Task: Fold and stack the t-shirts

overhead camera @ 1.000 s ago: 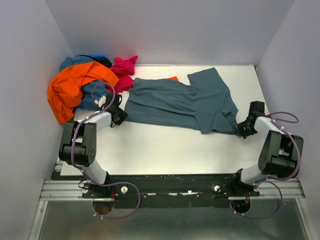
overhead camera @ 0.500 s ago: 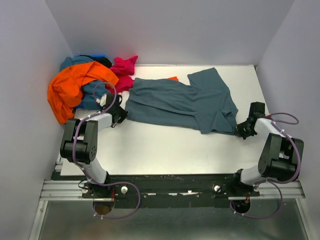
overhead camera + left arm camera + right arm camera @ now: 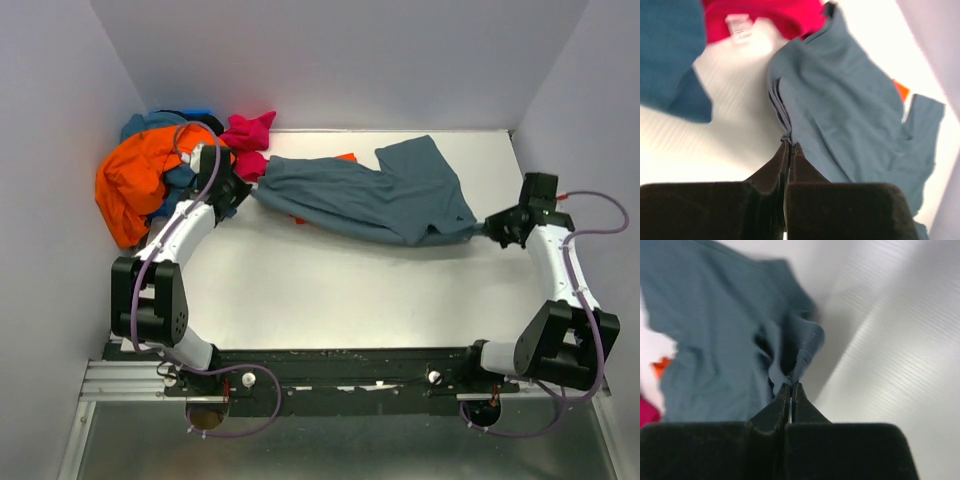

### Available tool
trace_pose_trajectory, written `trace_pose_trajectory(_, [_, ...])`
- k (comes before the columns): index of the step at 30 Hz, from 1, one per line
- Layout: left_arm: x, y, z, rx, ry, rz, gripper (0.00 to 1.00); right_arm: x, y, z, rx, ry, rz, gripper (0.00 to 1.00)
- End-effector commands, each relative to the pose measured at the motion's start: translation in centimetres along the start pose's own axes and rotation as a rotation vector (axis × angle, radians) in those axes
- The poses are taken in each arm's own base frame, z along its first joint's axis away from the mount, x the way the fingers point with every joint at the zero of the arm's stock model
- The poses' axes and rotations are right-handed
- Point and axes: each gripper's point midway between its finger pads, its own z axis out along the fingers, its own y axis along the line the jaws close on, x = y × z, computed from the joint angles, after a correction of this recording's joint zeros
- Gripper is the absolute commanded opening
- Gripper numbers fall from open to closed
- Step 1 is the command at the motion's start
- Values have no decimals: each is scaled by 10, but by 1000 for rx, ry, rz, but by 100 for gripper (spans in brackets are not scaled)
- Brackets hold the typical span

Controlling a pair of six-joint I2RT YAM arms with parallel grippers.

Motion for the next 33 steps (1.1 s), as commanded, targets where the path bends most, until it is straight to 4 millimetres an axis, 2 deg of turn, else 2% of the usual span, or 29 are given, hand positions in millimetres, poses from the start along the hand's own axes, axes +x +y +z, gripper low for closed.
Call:
trace_pose_trajectory(1, [-53, -37, -38, 56, -78, 7, 0, -41, 58, -64, -167, -93, -6, 1])
trace_pose_trajectory(2, [-61, -40, -48, 74, -100, -4, 0, -47, 65, -75, -192, -113, -13, 1])
trace_pose_trajectory(4, [-67, -39, -62, 88, -124, -9, 0, -52, 65, -89, -206, -148, -16, 1])
trace_pose_trajectory(6, [-60, -29, -69, 73, -122, -4, 0, -47, 54, -87, -190, -154, -13, 1])
trace_pose_trajectory(12, [-12, 24, -65, 9, -53, -2, 0, 6, -5, -36, -45, -3, -11, 1])
trace_pose_trajectory(14, [5, 43, -64, -9, -37, -7, 0, 24, -20, -24, -24, 53, -22, 1])
trace_pose_trajectory(17, [18, 66, -64, -47, -40, -9, 0, 37, -40, -13, 6, 69, -41, 1])
trace_pose_trajectory(20, [21, 74, -63, -67, -45, -7, 0, 39, -46, -8, 16, 64, -44, 1])
trace_pose_trajectory(25, [7, 61, -63, -56, -64, 0, 0, 25, -26, -17, -20, 40, -47, 1])
trace_pose_trajectory(28, [-13, 41, -66, -39, -95, 4, 0, 5, -3, -31, -62, -2, -46, 1])
trace_pose_trajectory(33, [-53, -6, -66, 15, -131, -3, 0, -30, 45, -57, -144, -65, -25, 1])
